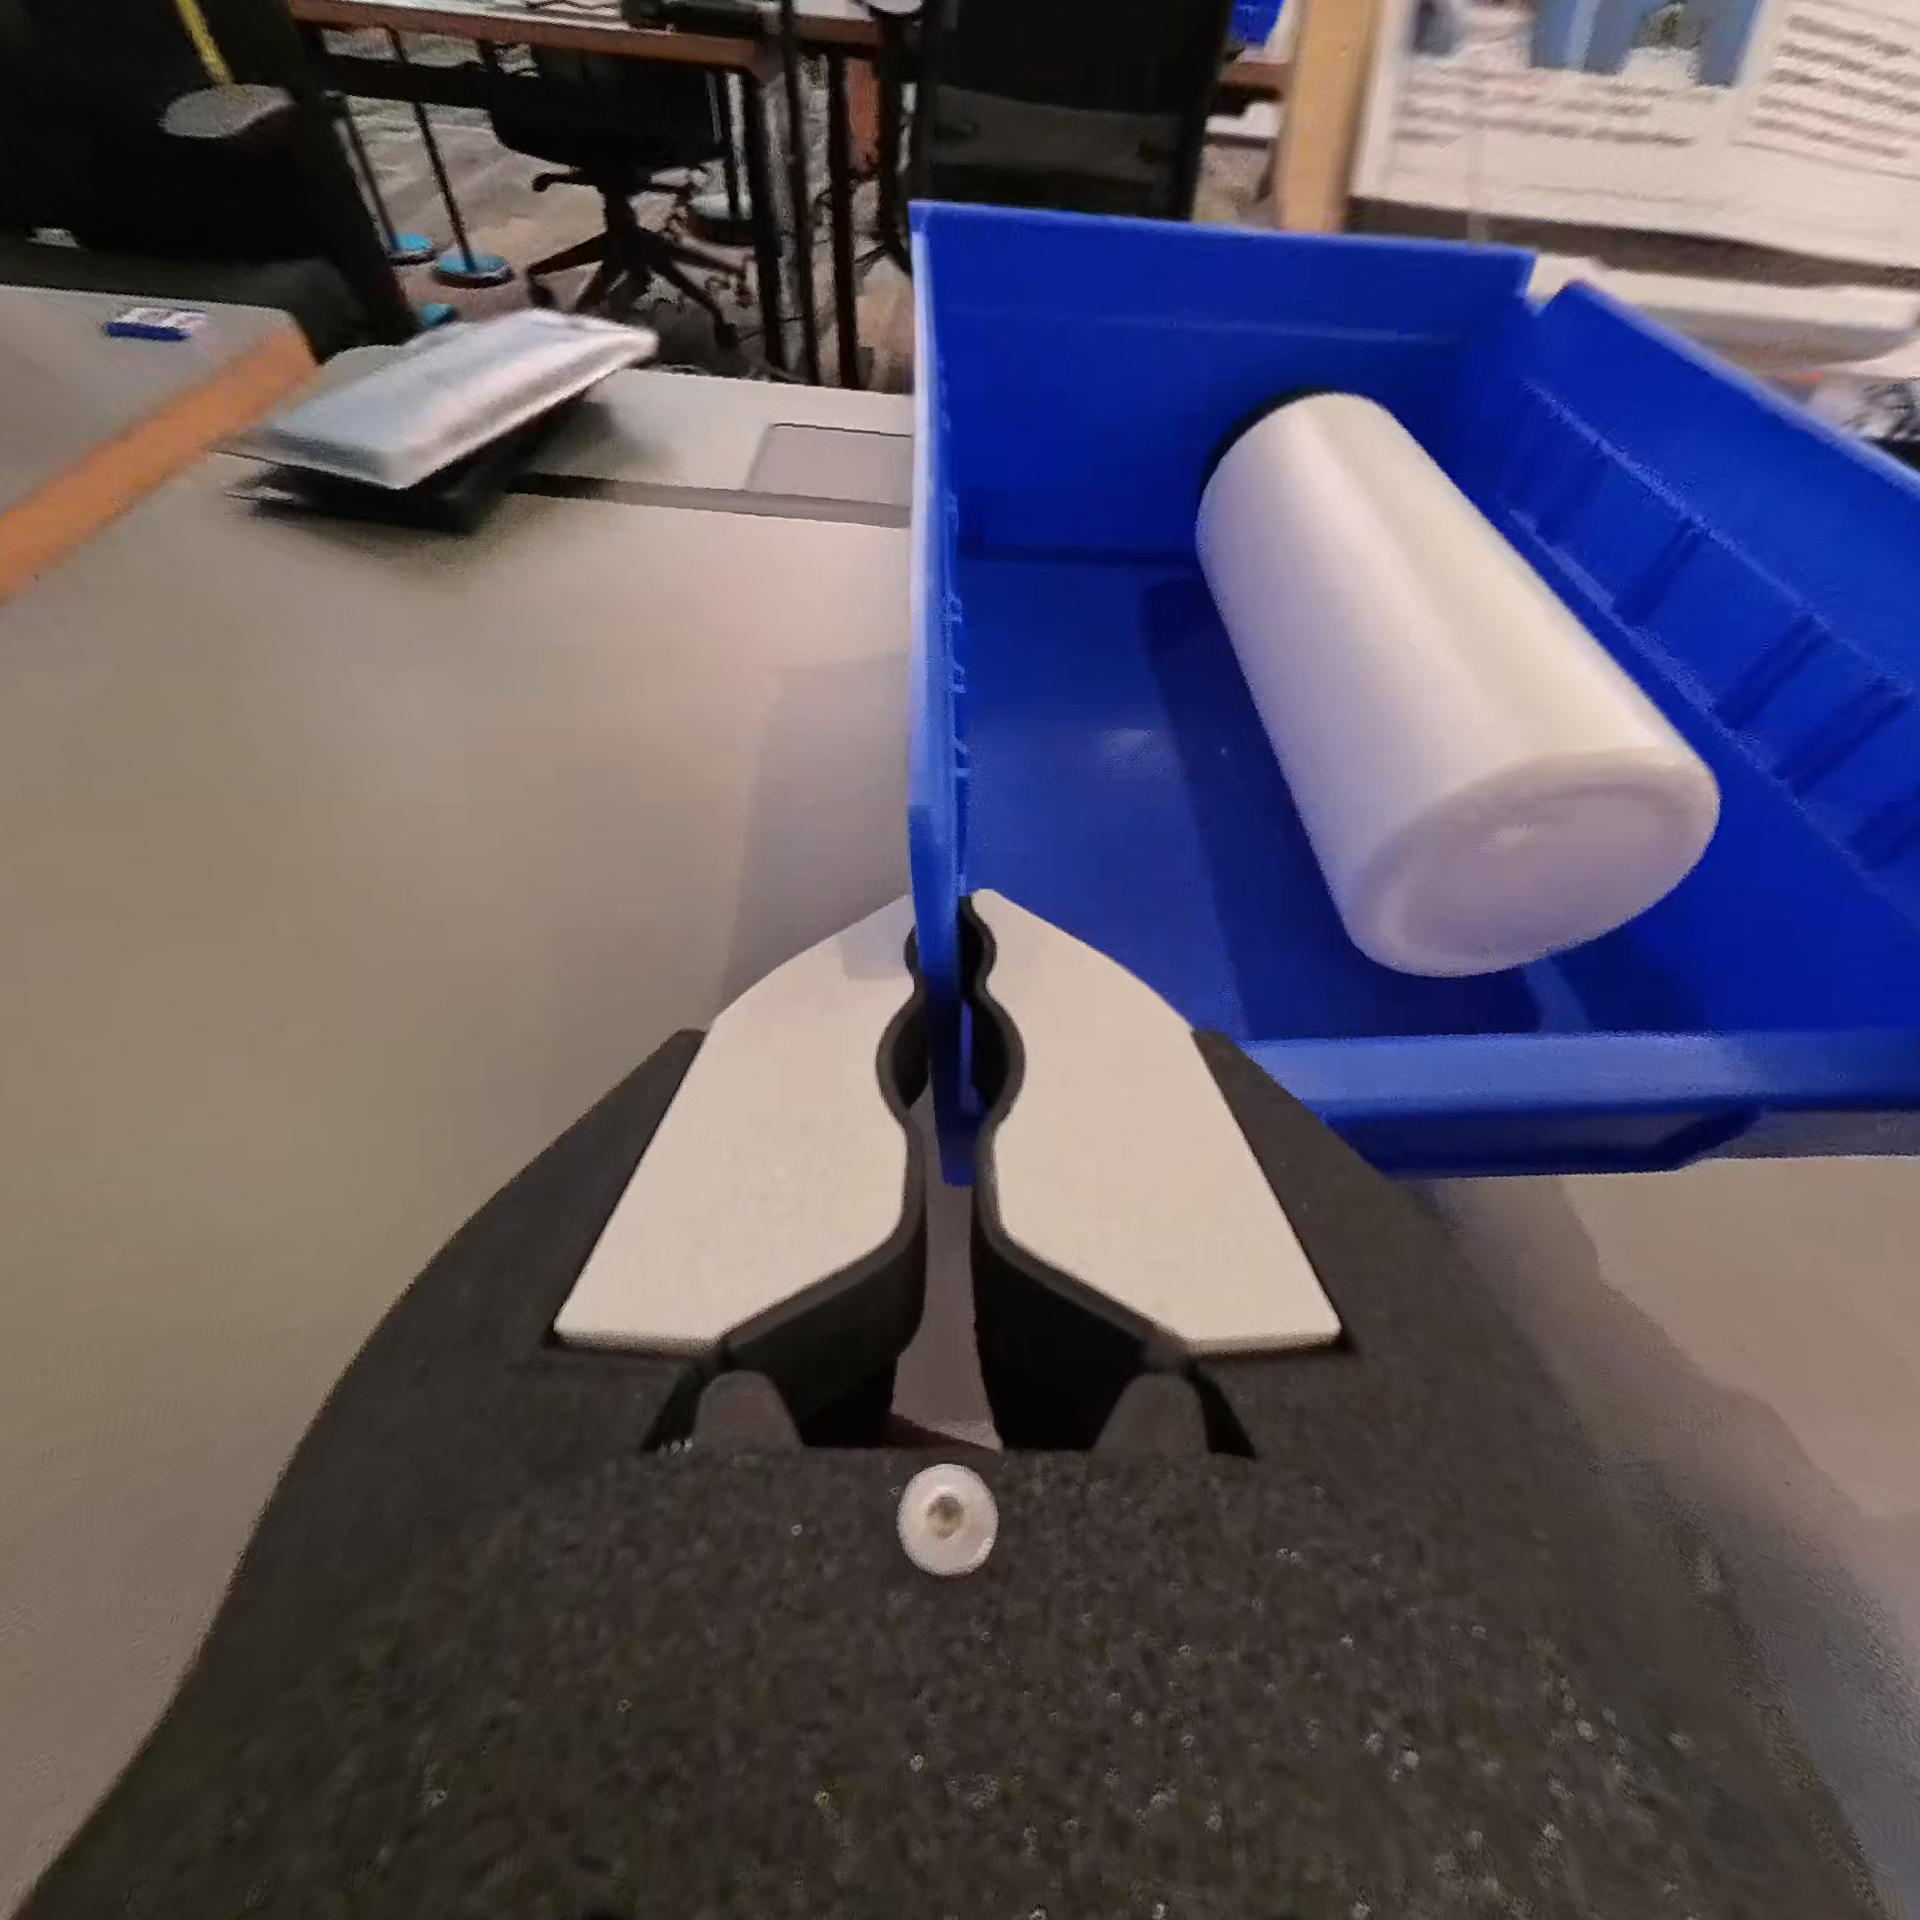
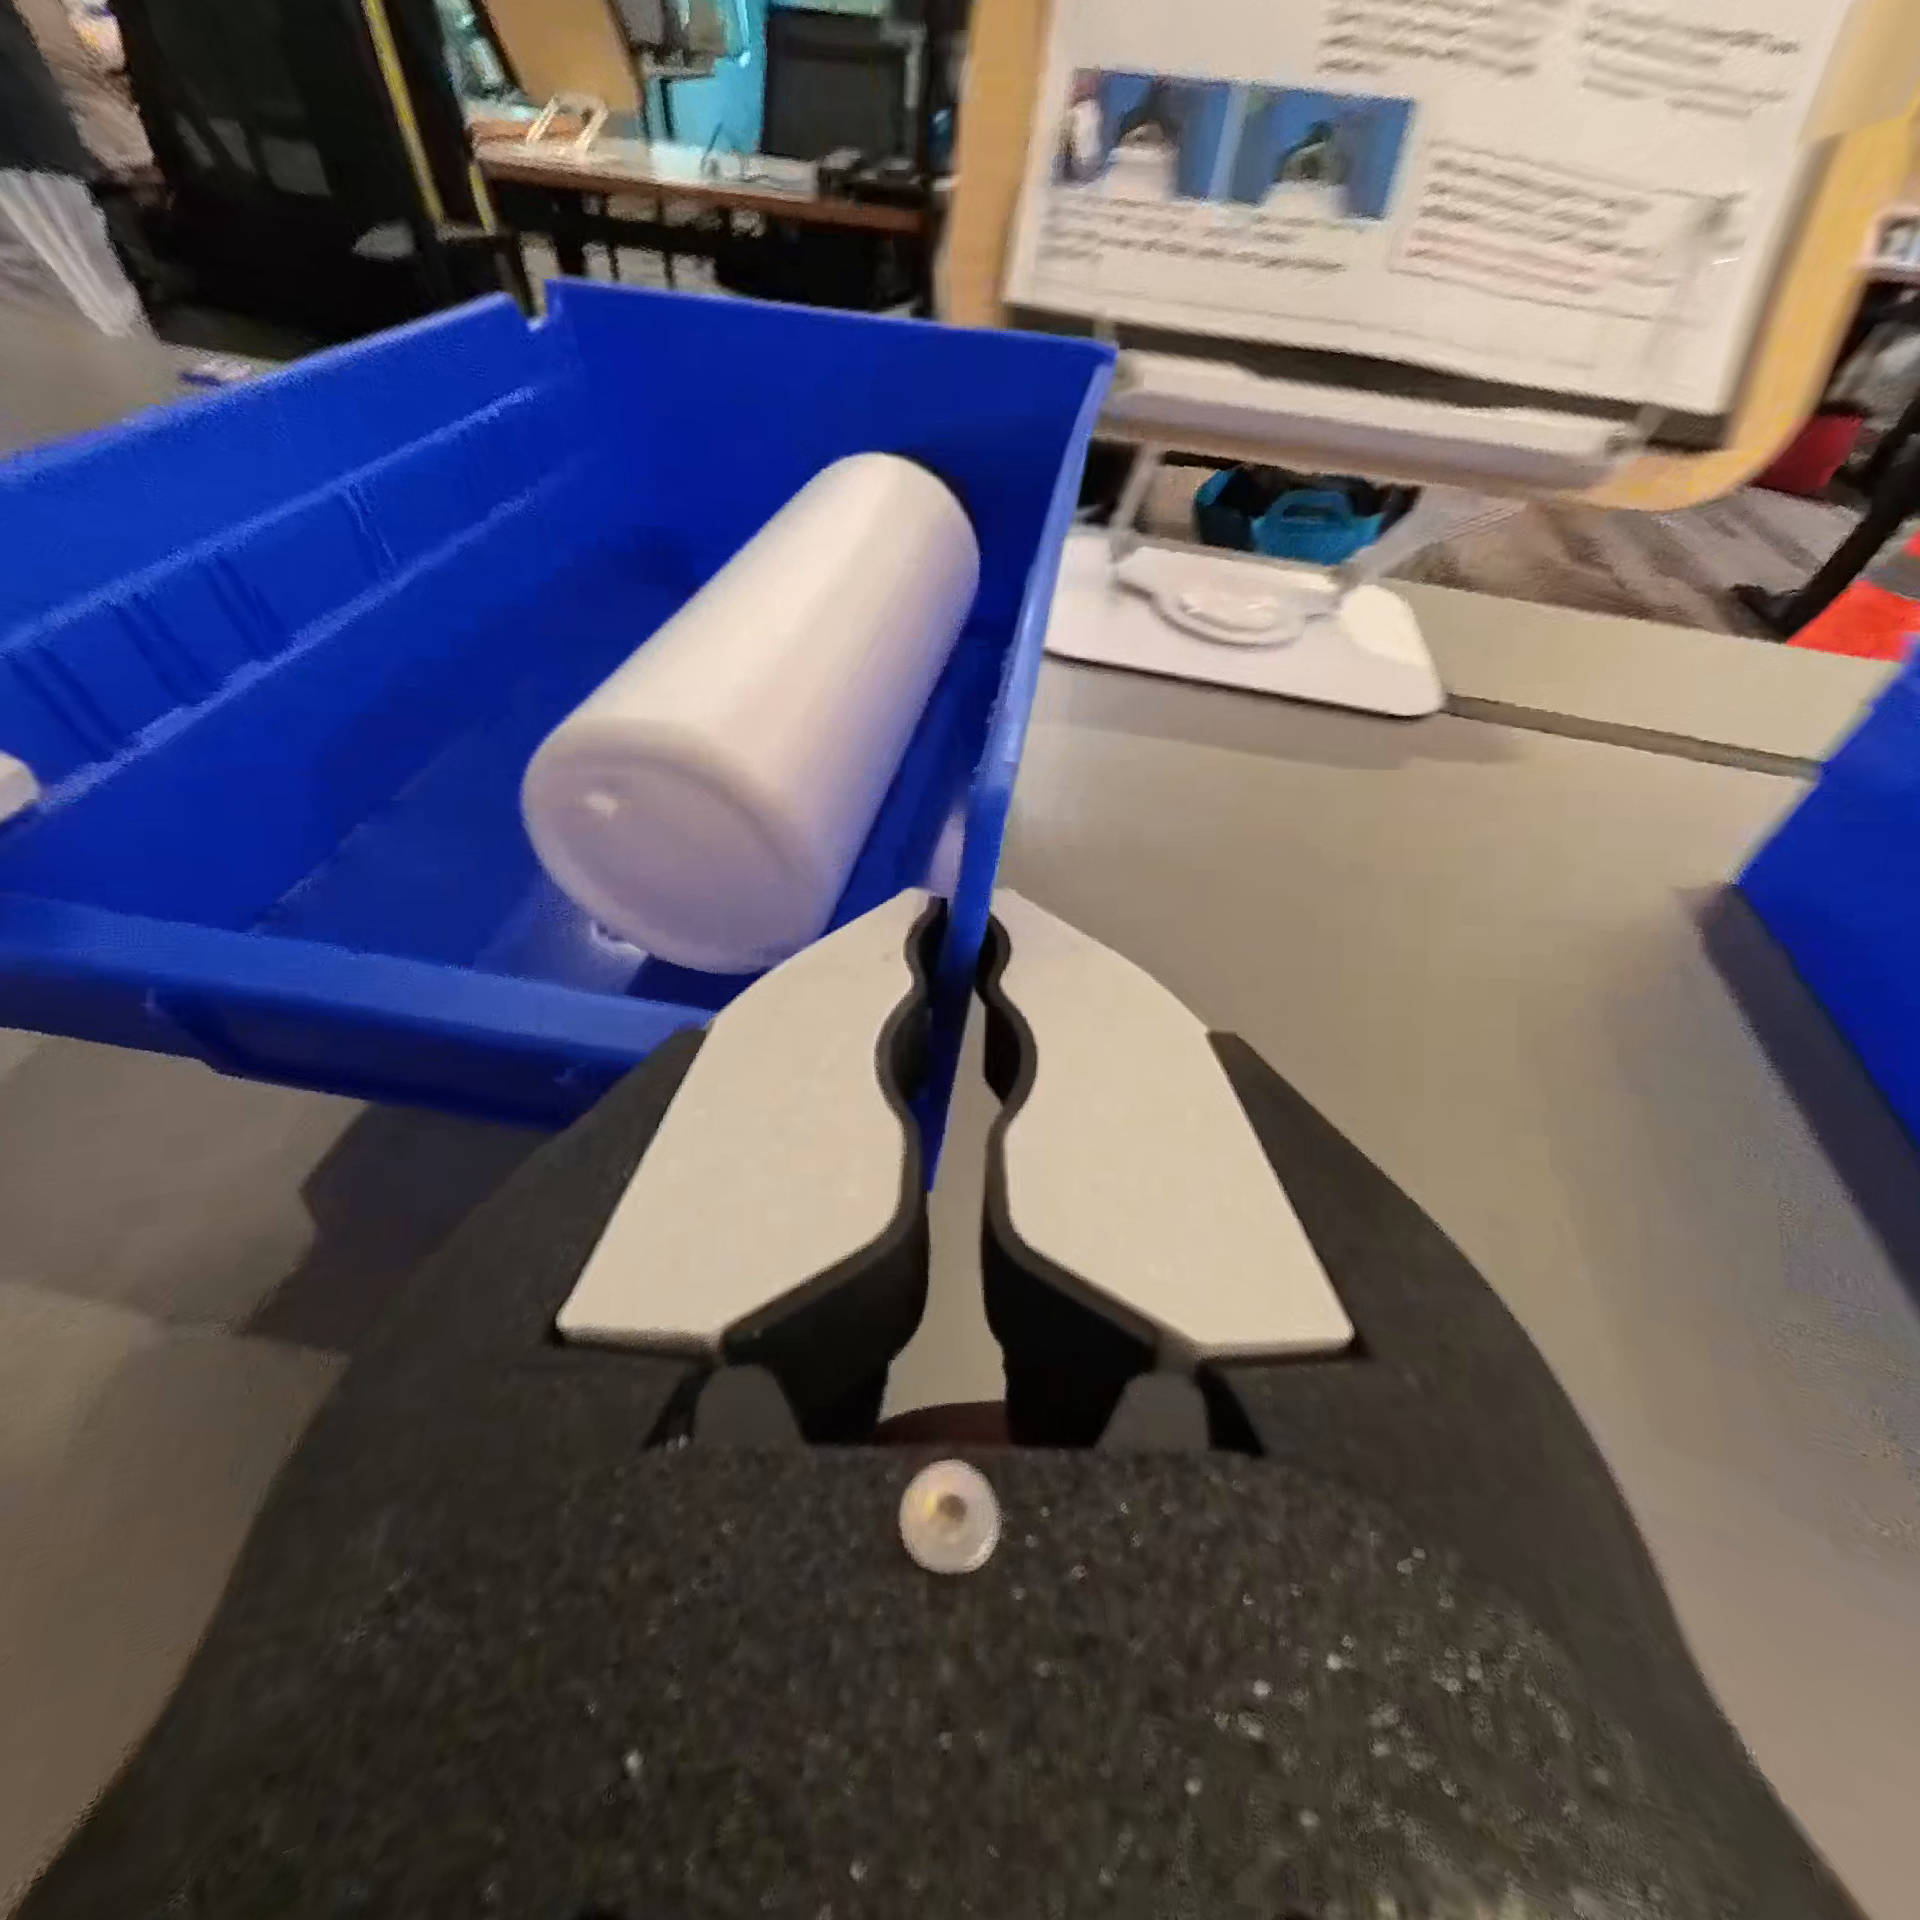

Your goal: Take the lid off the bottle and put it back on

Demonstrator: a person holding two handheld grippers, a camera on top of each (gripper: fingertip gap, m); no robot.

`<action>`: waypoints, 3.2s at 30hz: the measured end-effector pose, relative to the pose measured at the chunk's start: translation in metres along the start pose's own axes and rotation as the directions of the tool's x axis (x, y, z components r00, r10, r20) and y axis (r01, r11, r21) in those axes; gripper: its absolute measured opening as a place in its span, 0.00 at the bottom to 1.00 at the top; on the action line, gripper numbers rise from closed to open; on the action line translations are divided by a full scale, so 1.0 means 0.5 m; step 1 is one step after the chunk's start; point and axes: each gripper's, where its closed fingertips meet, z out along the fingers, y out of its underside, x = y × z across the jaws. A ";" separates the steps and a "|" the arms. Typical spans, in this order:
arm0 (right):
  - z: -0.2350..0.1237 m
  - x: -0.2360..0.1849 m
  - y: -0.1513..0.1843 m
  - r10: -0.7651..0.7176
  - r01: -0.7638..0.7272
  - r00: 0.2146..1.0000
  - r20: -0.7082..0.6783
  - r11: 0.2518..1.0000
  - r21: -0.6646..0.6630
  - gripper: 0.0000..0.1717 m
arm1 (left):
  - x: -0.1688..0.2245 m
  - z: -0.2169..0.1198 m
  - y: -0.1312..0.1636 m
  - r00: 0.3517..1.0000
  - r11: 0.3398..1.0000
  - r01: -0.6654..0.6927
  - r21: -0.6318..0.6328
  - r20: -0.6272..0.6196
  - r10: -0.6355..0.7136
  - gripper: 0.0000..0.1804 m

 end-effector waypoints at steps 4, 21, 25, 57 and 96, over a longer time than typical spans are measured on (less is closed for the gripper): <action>0.050 -0.103 0.029 -0.013 0.023 0.996 0.091 0.994 -0.103 0.04 | -0.102 0.027 0.020 1.000 0.998 -0.005 -0.057 0.021 0.006 0.01; 0.075 -0.202 0.069 0.013 0.070 0.936 0.352 0.973 -0.222 0.09 | -0.181 0.062 0.052 0.966 0.961 0.258 -0.101 -0.009 -0.260 0.04; 0.025 -0.162 0.055 0.075 0.035 0.883 0.463 0.974 -0.223 0.20 | -0.169 0.005 -0.024 0.956 0.958 0.281 0.056 -0.106 -0.274 0.29; -0.226 0.380 0.116 -0.058 0.005 0.927 0.370 0.990 0.142 0.34 | 0.446 -0.151 0.144 0.671 0.986 -0.099 -0.131 -0.741 -0.032 0.42; -0.243 0.378 0.114 0.077 -0.146 0.882 0.465 0.983 0.114 0.35 | -0.081 0.377 0.009 0.919 0.388 -0.212 -0.897 -0.048 0.390 0.49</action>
